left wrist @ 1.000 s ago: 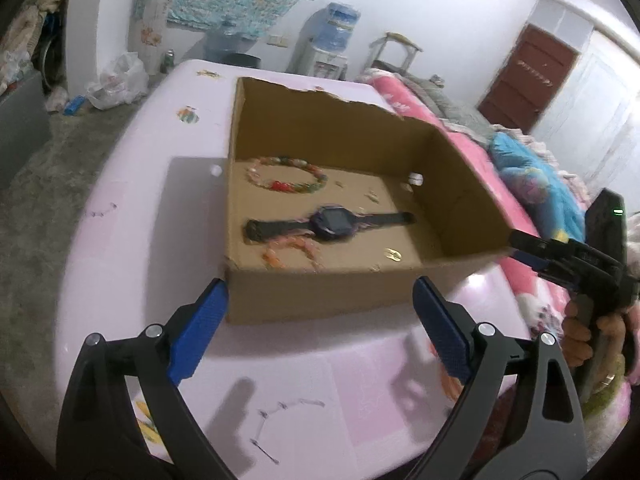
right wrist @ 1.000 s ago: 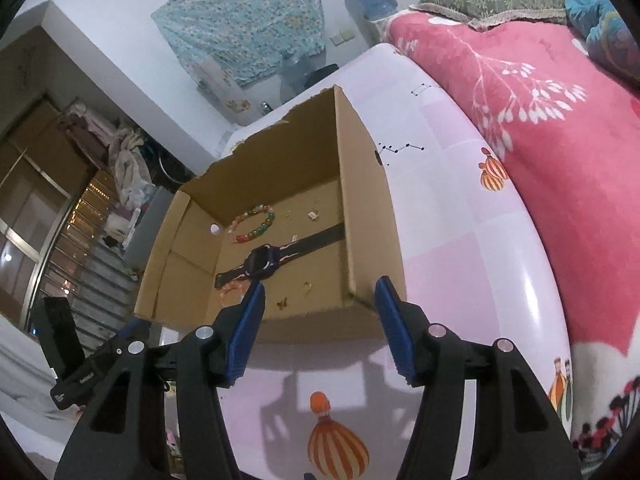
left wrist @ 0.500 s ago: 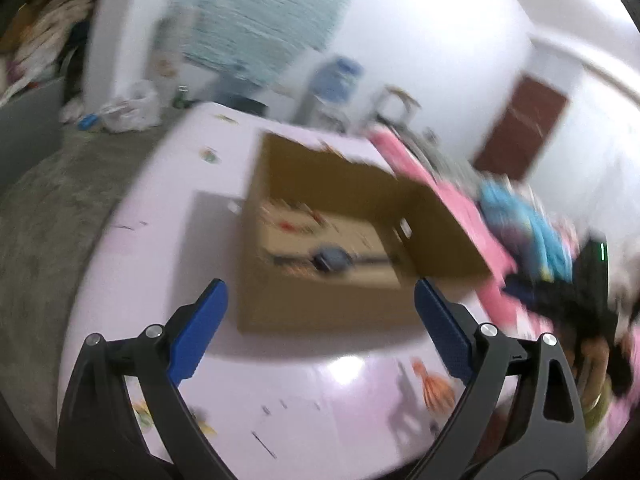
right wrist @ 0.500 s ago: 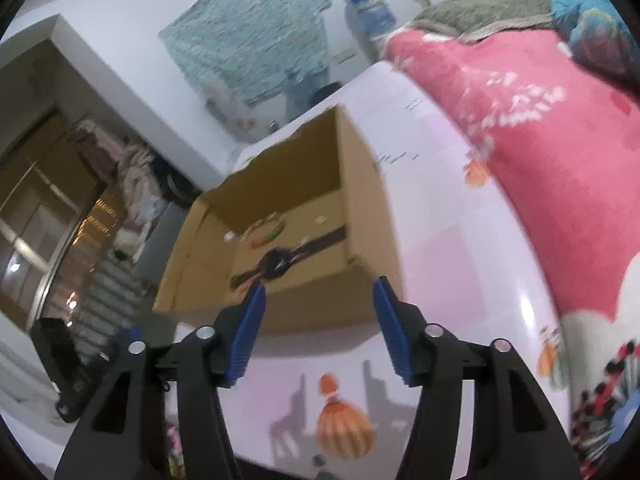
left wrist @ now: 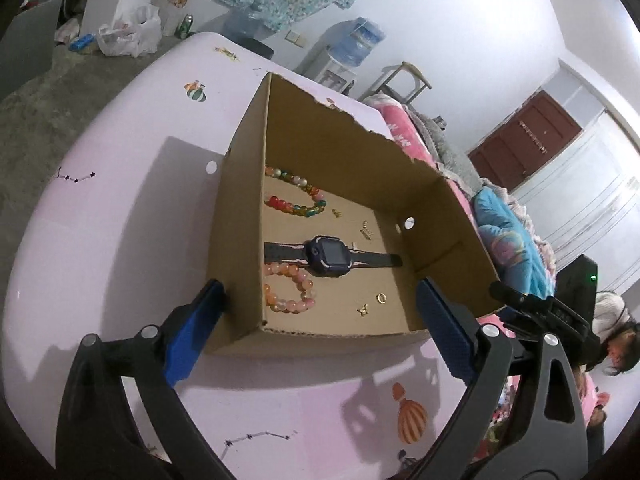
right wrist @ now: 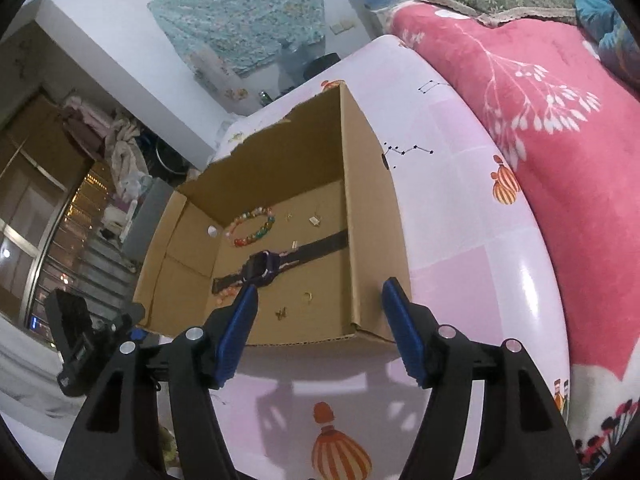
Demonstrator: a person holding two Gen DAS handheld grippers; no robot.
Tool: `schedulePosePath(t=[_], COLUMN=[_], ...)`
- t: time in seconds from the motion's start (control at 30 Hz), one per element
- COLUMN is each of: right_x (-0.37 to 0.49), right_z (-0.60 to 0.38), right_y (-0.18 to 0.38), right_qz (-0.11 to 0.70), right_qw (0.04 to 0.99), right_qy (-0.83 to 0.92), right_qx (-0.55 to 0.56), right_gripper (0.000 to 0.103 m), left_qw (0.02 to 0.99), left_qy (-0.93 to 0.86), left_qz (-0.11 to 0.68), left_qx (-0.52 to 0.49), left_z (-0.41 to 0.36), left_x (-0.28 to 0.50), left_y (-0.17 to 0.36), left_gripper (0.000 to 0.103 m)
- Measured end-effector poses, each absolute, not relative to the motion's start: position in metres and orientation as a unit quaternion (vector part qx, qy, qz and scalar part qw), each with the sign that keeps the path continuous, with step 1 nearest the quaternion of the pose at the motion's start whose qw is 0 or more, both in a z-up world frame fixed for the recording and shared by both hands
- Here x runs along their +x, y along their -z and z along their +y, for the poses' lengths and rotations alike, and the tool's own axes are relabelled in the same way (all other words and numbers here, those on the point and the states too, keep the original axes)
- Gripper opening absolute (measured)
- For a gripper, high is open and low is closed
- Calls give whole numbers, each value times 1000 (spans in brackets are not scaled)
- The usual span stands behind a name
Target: Organize jewelry
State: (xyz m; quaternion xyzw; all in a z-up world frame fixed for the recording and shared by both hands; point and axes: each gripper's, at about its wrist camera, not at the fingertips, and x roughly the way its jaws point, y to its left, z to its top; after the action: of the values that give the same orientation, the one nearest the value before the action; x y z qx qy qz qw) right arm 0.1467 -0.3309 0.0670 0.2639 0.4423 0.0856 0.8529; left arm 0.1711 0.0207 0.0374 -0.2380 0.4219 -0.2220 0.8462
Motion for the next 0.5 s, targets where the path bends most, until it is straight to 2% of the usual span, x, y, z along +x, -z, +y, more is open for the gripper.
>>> schedulePosePath(t=[0.4, 0.5], right_x=[69, 57], right_z=[-324, -325], right_y=[-55, -48], right_qz=[450, 437], right_qw=[849, 854], right_qy=[-66, -63], right_qx=[270, 274], right_gripper=[64, 64], left_qw=[834, 845], left_qy=[217, 218], left_qz=[441, 434], left_qx=[-251, -223], left_z=[38, 34], left_x=[105, 90], left_y=[-31, -27], left_gripper=[92, 92])
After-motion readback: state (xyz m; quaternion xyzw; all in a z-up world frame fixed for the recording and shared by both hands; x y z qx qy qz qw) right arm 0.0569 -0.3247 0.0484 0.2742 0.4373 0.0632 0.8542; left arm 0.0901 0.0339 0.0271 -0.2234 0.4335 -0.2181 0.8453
